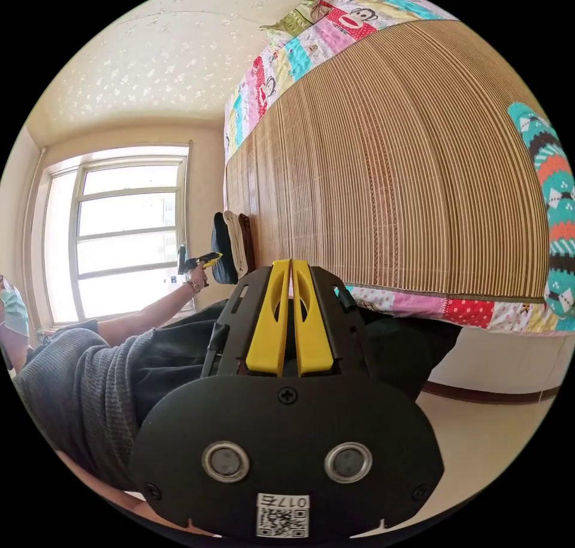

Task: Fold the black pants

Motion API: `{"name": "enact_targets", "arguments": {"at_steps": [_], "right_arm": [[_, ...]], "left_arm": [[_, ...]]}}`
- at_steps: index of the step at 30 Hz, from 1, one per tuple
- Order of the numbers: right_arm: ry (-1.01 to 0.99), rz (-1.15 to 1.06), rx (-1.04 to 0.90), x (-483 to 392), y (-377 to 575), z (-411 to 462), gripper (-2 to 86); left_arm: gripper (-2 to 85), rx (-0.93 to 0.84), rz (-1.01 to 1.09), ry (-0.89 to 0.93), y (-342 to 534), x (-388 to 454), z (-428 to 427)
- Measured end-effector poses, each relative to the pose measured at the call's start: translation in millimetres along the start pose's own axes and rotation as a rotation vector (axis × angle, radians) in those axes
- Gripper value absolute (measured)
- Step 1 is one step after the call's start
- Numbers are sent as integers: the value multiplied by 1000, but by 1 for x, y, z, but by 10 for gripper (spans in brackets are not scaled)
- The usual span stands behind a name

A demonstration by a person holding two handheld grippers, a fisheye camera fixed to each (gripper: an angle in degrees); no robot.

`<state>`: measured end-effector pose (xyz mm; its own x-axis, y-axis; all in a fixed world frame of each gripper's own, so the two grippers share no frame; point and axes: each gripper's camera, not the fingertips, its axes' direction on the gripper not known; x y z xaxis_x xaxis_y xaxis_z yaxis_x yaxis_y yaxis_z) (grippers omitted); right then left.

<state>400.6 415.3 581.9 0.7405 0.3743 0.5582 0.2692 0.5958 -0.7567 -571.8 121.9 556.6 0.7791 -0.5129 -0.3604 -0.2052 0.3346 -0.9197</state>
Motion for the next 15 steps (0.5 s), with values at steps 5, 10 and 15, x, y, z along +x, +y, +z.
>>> {"name": "enact_targets", "arguments": {"at_steps": [5,10,15], "right_arm": [[70,-41,-36,-15,-22,8,5],[49,-72,-63,-13,-40,22,6],[-50,-102,-107,-3,-54,35,6]], "left_arm": [[85,-36,-39,57,42,-23,53],[45,164,-209,569,140,-125,76],[16,494,-77,1225,271,-218,73]]}}
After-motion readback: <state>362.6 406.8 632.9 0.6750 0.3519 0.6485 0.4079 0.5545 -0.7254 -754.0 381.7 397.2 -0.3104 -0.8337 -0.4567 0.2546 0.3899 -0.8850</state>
